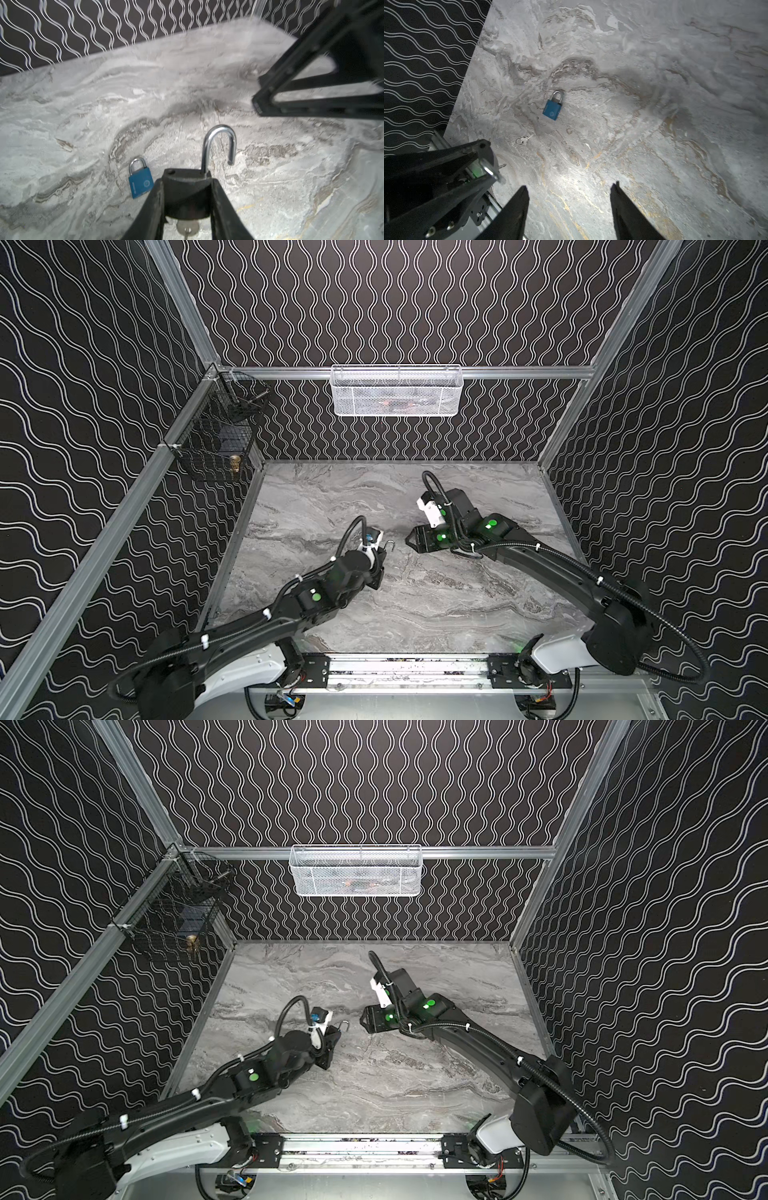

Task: Unlock with the key
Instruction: 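Lower the opened black padlock onto the table and open the left gripper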

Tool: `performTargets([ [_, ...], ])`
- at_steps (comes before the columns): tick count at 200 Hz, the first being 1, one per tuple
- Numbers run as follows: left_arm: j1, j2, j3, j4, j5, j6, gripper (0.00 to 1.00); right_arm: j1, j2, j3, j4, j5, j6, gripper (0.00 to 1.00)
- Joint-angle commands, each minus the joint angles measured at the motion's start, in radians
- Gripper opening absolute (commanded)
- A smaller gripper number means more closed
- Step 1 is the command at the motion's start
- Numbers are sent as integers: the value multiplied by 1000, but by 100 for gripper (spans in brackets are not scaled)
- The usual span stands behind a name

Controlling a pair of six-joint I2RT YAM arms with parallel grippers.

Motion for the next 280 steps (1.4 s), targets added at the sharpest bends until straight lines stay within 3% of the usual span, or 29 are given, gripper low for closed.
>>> performTargets([
  [1, 1, 121, 70, -128, 15, -85, 0, -24, -39, -58, 71, 15, 36, 65],
  [85, 50, 584, 420, -394, 86, -240, 0, -90, -99, -286, 187, -15, 108, 65],
  [151, 102, 776, 581, -471, 123, -270, 0, -115, -130, -377, 259, -32, 154, 65],
  [209, 110, 846, 620, -486, 135, -275, 15, -127, -133, -398, 266, -44, 147, 66],
  [280, 114, 867, 627, -489, 153, -276, 48, -133, -114, -402, 287, -71, 146, 66],
])
